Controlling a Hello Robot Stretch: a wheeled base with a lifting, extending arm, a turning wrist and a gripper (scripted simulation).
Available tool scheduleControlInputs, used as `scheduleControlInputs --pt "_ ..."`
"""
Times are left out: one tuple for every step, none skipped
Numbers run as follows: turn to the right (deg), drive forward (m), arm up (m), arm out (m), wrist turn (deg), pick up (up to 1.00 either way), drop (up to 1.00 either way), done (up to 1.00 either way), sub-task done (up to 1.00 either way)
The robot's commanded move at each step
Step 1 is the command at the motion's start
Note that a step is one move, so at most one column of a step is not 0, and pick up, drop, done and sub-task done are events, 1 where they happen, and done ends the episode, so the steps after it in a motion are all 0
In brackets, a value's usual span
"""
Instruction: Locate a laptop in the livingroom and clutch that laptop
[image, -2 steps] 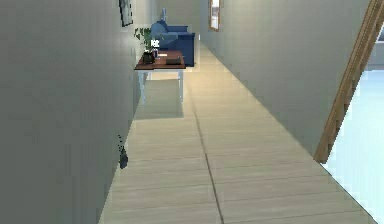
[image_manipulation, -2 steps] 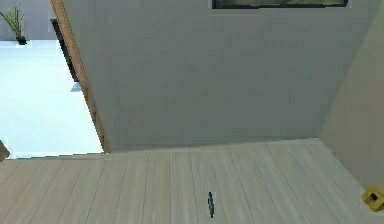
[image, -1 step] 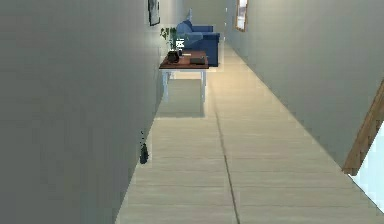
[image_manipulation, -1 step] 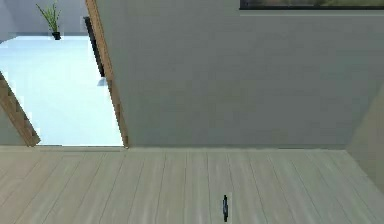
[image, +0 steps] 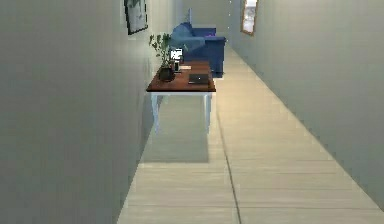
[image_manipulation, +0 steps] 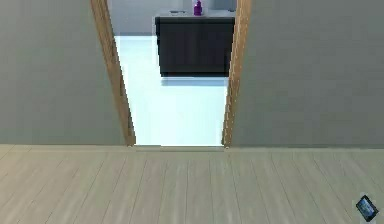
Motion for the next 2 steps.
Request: scheduleControlInputs --pt "0.0 1.00 0.00 0.00 0.0 0.00 0.00 0.00 0.00" --pt "-3.0 0.00 0.00 0.00 0.0 0.00 0.00 0.00 0.00"
